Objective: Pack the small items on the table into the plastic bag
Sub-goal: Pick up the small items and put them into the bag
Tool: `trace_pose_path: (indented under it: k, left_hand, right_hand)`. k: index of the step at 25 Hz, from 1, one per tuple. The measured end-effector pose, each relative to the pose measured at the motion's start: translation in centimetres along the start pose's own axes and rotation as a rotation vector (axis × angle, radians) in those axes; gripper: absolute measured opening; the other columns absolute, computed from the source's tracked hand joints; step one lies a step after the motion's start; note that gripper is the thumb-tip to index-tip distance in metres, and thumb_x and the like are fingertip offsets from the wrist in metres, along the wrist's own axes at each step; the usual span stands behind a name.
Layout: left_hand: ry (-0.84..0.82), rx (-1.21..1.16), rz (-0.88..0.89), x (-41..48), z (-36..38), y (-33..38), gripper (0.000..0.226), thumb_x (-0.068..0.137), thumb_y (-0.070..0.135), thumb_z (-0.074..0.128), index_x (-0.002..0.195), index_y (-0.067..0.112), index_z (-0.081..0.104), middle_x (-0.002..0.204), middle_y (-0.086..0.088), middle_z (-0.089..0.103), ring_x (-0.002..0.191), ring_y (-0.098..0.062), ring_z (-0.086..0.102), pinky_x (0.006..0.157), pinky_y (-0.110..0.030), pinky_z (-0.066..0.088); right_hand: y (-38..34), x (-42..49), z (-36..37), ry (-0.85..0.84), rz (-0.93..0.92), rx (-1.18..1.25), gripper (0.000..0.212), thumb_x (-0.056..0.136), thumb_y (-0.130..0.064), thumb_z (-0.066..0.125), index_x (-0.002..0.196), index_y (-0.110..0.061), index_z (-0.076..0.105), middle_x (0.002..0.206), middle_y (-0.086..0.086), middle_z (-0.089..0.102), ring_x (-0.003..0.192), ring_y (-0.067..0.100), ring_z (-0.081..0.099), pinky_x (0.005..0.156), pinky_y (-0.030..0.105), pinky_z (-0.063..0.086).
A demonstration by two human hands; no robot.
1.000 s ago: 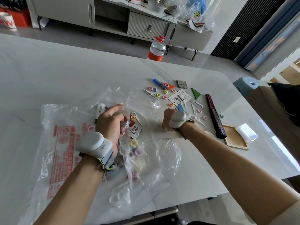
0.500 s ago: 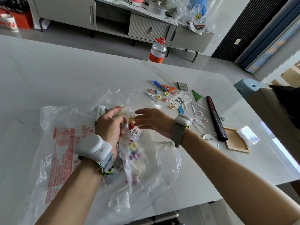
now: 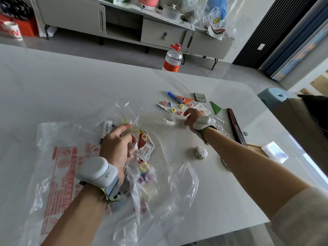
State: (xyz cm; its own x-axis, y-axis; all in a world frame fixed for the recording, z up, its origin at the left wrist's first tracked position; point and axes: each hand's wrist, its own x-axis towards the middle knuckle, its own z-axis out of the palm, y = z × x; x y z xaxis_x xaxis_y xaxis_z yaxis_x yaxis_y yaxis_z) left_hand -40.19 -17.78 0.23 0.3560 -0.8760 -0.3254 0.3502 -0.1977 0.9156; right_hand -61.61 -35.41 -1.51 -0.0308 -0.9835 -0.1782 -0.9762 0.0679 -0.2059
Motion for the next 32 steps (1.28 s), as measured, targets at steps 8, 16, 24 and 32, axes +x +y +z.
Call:
trace_pose_path:
  k: [8,16,24,32]
  left_hand:
    - [0.038,0.027,-0.011,0.6,0.1,-0.1,0.045,0.082,-0.011,0.039,0.111,0.013,0.064,0.055,-0.003,0.046,0.034,-0.007,0.030,0.033,-0.013,0.023]
    - [0.008,0.048,-0.028,1.0,-0.1,-0.3,0.043,0.082,-0.009,0.040,0.096,0.024,0.065,0.069,-0.013,0.049,0.035,-0.009,0.032,0.033,-0.013,0.021]
    - [0.003,0.039,-0.033,0.9,-0.2,-0.2,0.043,0.082,-0.009,0.040,0.101,0.020,0.065,0.075,-0.018,0.053,0.035,-0.008,0.033,0.032,-0.012,0.022]
    - [0.020,0.048,-0.019,0.6,-0.3,0.1,0.043,0.083,-0.009,0.040,0.106,0.019,0.064,0.051,0.003,0.053,0.033,-0.005,0.034,0.031,-0.013,0.023]
  right_hand:
    - [-1.1,3.0,1.3,0.124,-0.052,0.265,0.018,0.081,-0.023,0.068,0.097,-0.023,0.061,0.104,0.010,0.065,0.091,0.028,0.063,0.082,0.038,0.053]
    - [-3.0,5.3,2.1,0.010,-0.002,0.177,0.034,0.084,-0.048,0.056,0.062,-0.023,0.051,0.075,0.005,0.060,0.074,0.027,0.057,0.075,0.036,0.051]
    - [-3.7,5.8,2.0,-0.098,0.012,0.032,0.024,0.068,-0.037,0.057,0.072,-0.020,0.040,0.078,0.008,0.046,0.079,0.026,0.044,0.070,0.037,0.039]
    - [-1.8,4.8,1.8,-0.106,-0.080,-0.193,0.025,0.078,-0.031,0.053,0.100,-0.020,0.060,0.102,0.007,0.061,0.094,0.030,0.059,0.071,0.025,0.042]
